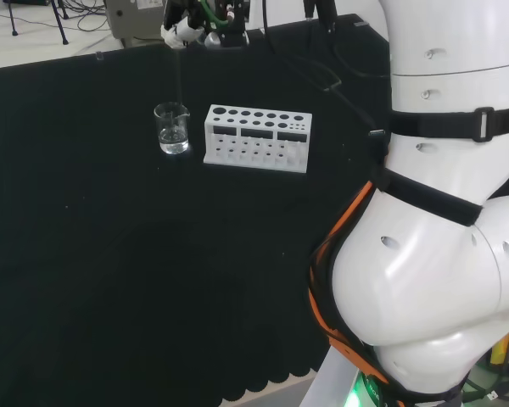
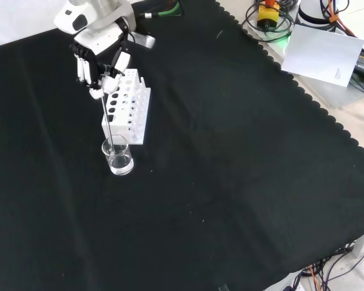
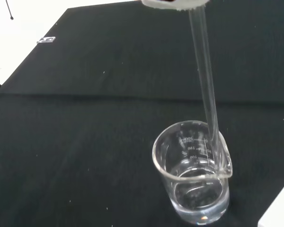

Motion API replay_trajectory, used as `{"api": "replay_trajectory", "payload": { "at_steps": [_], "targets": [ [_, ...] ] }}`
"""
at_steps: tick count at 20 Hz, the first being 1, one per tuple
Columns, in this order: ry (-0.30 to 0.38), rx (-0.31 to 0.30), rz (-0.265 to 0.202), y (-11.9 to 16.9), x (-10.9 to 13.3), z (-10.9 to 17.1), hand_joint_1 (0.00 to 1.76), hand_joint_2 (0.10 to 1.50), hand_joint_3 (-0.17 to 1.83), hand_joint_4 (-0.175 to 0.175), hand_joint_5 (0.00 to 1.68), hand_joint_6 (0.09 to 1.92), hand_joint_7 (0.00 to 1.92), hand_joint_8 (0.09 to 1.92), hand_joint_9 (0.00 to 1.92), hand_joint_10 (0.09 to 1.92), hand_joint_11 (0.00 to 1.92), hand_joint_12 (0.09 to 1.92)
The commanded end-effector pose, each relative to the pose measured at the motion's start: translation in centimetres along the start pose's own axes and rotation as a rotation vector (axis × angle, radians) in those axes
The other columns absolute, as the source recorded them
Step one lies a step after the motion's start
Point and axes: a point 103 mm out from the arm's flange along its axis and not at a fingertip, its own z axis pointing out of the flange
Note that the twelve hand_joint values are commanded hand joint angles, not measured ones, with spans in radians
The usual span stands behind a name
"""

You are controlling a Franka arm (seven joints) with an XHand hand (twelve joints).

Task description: Put the glass rod back on the white test tube rack.

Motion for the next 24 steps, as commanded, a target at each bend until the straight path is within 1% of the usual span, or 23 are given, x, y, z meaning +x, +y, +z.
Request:
{"api": "replay_trajectory", "payload": {
  "at_steps": [1, 5, 11, 17, 20, 24],
  "targets": [
    [-0.012, -0.029, -0.030, -1.1, 0.6, -0.7, 1.31, 1.11, -0.17, -0.175, 1.32, 0.13, 1.16, 1.06, 1.75, 0.80, 1.75, 0.72],
    [-0.009, -0.045, -0.030, -1.4, 0.7, -1.1, 1.31, 1.11, -0.17, -0.175, 1.32, 0.13, 1.16, 1.06, 1.75, 0.80, 1.75, 0.72],
    [0.013, -0.062, -0.017, -2.7, 0.9, -3.0, 1.31, 1.11, -0.17, -0.175, 1.32, 0.13, 1.16, 1.06, 1.75, 0.80, 1.75, 0.72],
    [0.011, -0.094, 0.013, -4.3, -0.2, -5.1, 1.31, 1.11, -0.17, -0.175, 1.32, 0.13, 1.16, 1.06, 1.75, 0.80, 1.75, 0.72],
    [0.024, -0.124, 0.030, -5.0, -0.8, -6.1, 1.31, 1.11, -0.17, -0.175, 1.32, 0.13, 1.16, 1.06, 1.75, 0.80, 1.75, 0.72],
    [0.022, -0.135, 0.047, -5.8, -1.7, -7.4, 1.31, 1.11, -0.17, -0.175, 1.32, 0.13, 1.16, 1.06, 1.75, 0.80, 1.75, 0.72]
  ]
}}
